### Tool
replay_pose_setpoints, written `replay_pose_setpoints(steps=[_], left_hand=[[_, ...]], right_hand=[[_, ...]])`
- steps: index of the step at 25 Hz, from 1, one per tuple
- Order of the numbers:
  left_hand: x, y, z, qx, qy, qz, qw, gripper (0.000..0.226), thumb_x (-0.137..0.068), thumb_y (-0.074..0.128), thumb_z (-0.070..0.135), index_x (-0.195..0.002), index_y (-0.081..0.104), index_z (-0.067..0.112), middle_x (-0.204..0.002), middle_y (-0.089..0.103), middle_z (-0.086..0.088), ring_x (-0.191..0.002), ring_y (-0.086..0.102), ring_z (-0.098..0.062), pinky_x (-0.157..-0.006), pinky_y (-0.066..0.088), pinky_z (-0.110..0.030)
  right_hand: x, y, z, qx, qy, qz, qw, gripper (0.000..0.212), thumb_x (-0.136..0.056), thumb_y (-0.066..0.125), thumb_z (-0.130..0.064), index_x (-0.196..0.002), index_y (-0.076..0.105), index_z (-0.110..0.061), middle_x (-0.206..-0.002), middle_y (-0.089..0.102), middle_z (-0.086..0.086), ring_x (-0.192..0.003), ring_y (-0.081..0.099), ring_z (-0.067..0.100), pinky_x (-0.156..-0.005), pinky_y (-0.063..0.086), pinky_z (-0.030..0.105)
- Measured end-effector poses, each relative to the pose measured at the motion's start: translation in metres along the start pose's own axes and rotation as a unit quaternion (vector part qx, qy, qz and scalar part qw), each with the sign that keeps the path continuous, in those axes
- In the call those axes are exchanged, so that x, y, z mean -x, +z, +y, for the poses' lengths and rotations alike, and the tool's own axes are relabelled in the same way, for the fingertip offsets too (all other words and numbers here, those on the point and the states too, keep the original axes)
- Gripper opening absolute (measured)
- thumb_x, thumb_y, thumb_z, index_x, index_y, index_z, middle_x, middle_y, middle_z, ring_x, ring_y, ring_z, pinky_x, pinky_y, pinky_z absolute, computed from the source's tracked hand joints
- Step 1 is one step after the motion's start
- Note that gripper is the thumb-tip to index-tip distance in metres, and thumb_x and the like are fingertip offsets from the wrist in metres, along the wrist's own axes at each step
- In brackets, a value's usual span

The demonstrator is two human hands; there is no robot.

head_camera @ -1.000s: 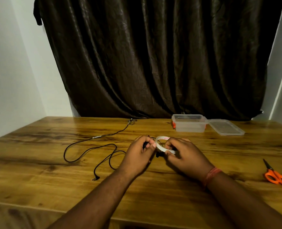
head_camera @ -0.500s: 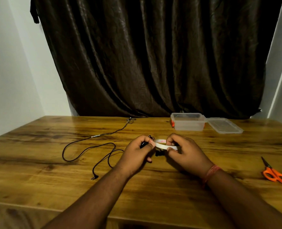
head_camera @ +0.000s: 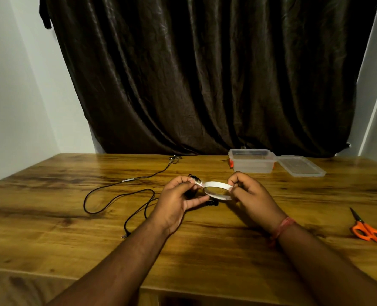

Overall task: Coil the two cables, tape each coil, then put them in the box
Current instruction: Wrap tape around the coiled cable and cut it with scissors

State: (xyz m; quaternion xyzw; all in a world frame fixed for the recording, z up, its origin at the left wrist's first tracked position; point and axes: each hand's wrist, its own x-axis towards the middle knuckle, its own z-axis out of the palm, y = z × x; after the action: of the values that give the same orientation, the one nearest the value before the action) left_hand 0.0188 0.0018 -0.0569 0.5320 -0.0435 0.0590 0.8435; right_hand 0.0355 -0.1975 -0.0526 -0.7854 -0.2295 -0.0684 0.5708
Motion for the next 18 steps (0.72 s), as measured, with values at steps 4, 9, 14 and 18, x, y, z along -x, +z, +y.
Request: replay_pose_setpoints(steps=[4,9,14,18], left_hand=[[-0.001,0.001,0.0,0.073,-0.025,-0.018,0.997,0.019,-0.1,0.041,0.0,-0.088,0.055,0.003,-0.08,0.054,-0.015,-0.085,0.064,-0.026,-0.081,0.058,-0.055],[-0.004,-0.003,0.001,0.122,-0.006,-0.014,0.992,0.018,-0.1,0.039,0.002,-0.087,0.051,0.005,-0.078,0.052,-0.015,-0.073,0.065,-0.025,-0.084,0.057,-0.055],[-0.006,-0.003,0.0,0.107,0.005,-0.008,0.994,0.017,-0.101,0.04,0.001,-0.089,0.052,0.005,-0.077,0.052,-0.014,-0.071,0.069,-0.024,-0.087,0.057,-0.054],[-0.006,-0.004,0.001,0.089,-0.004,0.002,0.996,0.018,-0.101,0.042,0.001,-0.088,0.054,0.004,-0.076,0.054,-0.013,-0.077,0.071,-0.026,-0.084,0.058,-0.052]], right_hand=[[-0.002,0.001,0.004,-0.058,0.018,0.001,0.998,0.011,-0.087,0.051,-0.021,-0.078,0.057,-0.022,-0.077,0.054,0.009,-0.076,0.05,0.027,-0.069,0.043,0.045],[-0.002,0.003,0.006,-0.108,0.015,-0.019,0.994,0.016,-0.096,0.046,-0.009,-0.084,0.056,-0.011,-0.074,0.054,0.008,-0.077,0.052,0.027,-0.075,0.045,0.045],[-0.003,-0.001,0.009,-0.06,0.014,-0.019,0.998,0.016,-0.095,0.051,-0.007,-0.085,0.062,-0.014,-0.085,0.065,0.011,-0.085,0.062,0.027,-0.085,0.052,0.045],[0.0,-0.004,0.011,0.016,0.029,0.005,0.999,0.013,-0.093,0.06,-0.016,-0.085,0.066,-0.025,-0.092,0.068,0.006,-0.092,0.064,0.026,-0.087,0.054,0.044]])
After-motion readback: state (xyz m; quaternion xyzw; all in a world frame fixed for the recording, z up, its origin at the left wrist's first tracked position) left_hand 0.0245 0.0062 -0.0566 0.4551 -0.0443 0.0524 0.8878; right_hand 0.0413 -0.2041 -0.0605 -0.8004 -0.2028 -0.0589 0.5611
